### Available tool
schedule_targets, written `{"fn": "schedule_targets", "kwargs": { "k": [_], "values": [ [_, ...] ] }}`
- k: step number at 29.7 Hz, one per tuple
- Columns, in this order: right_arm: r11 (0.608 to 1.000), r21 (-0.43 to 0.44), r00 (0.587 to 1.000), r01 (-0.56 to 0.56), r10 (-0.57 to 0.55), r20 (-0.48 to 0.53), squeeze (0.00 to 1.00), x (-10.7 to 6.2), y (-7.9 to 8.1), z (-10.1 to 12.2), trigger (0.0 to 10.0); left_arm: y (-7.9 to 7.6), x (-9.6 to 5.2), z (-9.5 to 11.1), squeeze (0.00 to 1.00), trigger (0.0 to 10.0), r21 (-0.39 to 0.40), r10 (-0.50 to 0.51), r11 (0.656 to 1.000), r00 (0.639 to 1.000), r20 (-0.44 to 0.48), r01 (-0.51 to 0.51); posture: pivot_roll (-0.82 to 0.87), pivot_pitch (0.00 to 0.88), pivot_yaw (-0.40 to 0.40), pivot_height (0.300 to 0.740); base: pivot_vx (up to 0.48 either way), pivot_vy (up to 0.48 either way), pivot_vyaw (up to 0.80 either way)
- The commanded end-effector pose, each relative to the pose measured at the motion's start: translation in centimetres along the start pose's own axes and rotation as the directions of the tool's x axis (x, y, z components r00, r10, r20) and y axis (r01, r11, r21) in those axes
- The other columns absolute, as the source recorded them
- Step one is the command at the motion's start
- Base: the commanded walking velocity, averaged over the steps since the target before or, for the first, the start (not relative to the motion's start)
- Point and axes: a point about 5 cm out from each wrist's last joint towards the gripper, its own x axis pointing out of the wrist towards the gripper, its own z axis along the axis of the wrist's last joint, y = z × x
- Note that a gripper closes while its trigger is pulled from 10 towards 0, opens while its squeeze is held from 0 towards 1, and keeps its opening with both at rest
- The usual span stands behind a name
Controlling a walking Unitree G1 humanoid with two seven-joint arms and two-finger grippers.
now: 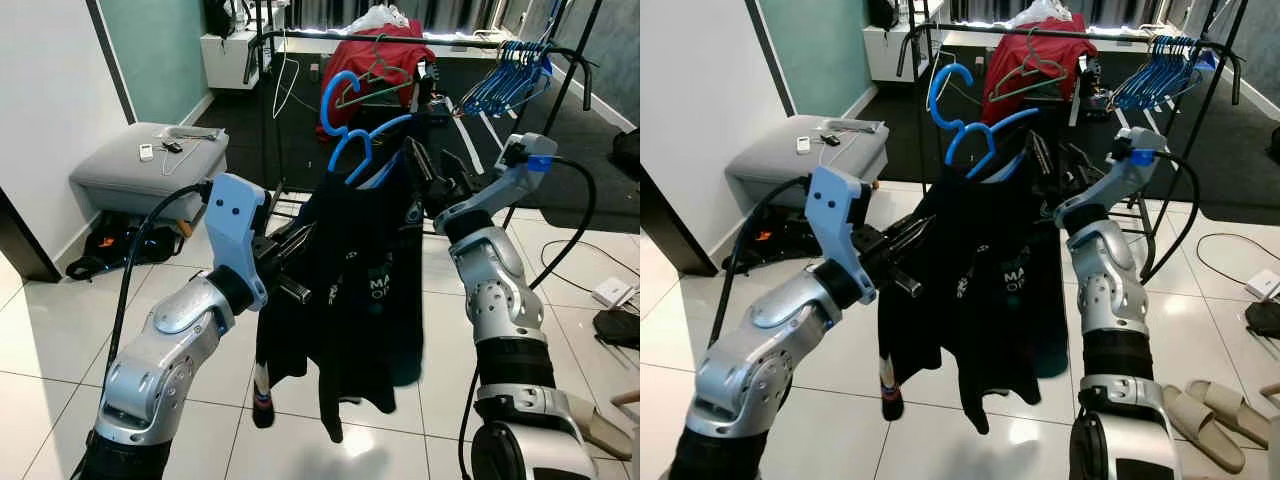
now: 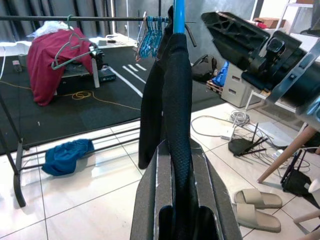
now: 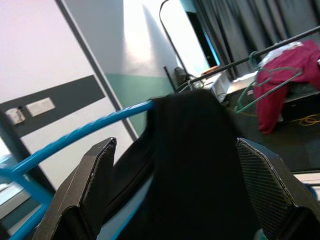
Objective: Hang hanger
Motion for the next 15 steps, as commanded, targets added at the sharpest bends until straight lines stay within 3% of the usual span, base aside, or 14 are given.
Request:
{"fn": "schedule_targets", "kwargs": {
  "k": [1, 15],
  "values": [
    [1.000, 0.009, 1.000, 0.012, -0.013, 0.019, 0.00, 0.13, -0.27, 0.31, 10.0, -0.50, 0.09, 0.95, 0.00, 10.0, 0.021, -0.019, 1.000, 0.998, 0.057, 0.018, -0.04, 0.027, -0.004, 0.740, 0.000, 0.000, 0.00],
    [1.000, -0.010, 1.000, -0.008, 0.008, 0.029, 0.00, 0.74, -0.37, 0.97, 10.0, -0.96, 0.16, 1.13, 0.00, 10.0, 0.019, -0.039, 0.999, 0.997, 0.067, 0.038, -0.04, 0.023, -0.010, 0.740, 0.000, 0.000, 0.00]
  ]
}}
